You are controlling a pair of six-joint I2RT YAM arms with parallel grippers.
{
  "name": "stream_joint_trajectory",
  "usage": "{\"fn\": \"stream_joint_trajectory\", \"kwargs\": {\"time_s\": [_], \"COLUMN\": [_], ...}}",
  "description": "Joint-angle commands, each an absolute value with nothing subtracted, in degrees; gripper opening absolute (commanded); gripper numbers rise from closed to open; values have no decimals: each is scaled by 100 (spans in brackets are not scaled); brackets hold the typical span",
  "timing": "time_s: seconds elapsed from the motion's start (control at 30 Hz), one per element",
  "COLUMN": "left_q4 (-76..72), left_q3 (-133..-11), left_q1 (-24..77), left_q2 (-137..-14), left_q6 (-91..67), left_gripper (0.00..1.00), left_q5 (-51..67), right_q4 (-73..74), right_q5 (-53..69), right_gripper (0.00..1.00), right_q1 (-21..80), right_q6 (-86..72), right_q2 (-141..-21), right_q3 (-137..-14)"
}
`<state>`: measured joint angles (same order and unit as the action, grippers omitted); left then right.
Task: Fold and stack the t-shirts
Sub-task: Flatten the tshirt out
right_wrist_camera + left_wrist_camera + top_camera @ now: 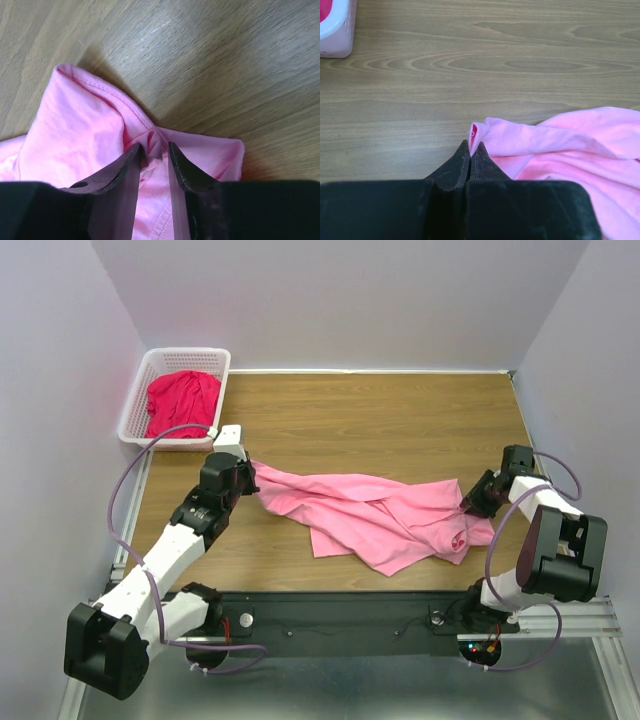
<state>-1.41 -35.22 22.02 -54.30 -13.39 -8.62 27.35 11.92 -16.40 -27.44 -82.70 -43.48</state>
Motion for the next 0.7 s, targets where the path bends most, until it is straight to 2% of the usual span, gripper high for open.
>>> {"fn": "stream_joint_trajectory", "kwargs": {"time_s": [0.0,0.07,0.1,0.3,0.5,0.67], "left_q4": [-334,-334,-343,-97,325,237], "left_q3": [-3551,-3542,-3551,-3945,-4140,-3727], "left_q1": [2188,2188,2180,2048,1565,1292], "left_q2": [-5379,-5379,-5388,-5484,-5537,-5809], "left_q6": [-1354,-1371,-1362,-1240,-1187,-1512], "left_gripper": [0,0,0,0,0,0], "left_q5": [-914,-932,-940,-1169,-1801,-1259], "right_q4": [2522,2522,2531,2777,2980,2892], "right_q5": [959,853,766,791,1195,871], "right_gripper": [33,29,22,8,7,7], "right_q1": [-1600,-1600,-1600,-1600,-1600,-1600], "right_q6": [-2654,-2628,-2628,-2681,-2760,-2865], "right_q2": [-8279,-8218,-8183,-7963,-7910,-8278], "right_q3": [-4570,-4597,-4614,-5218,-6169,-5942]}}
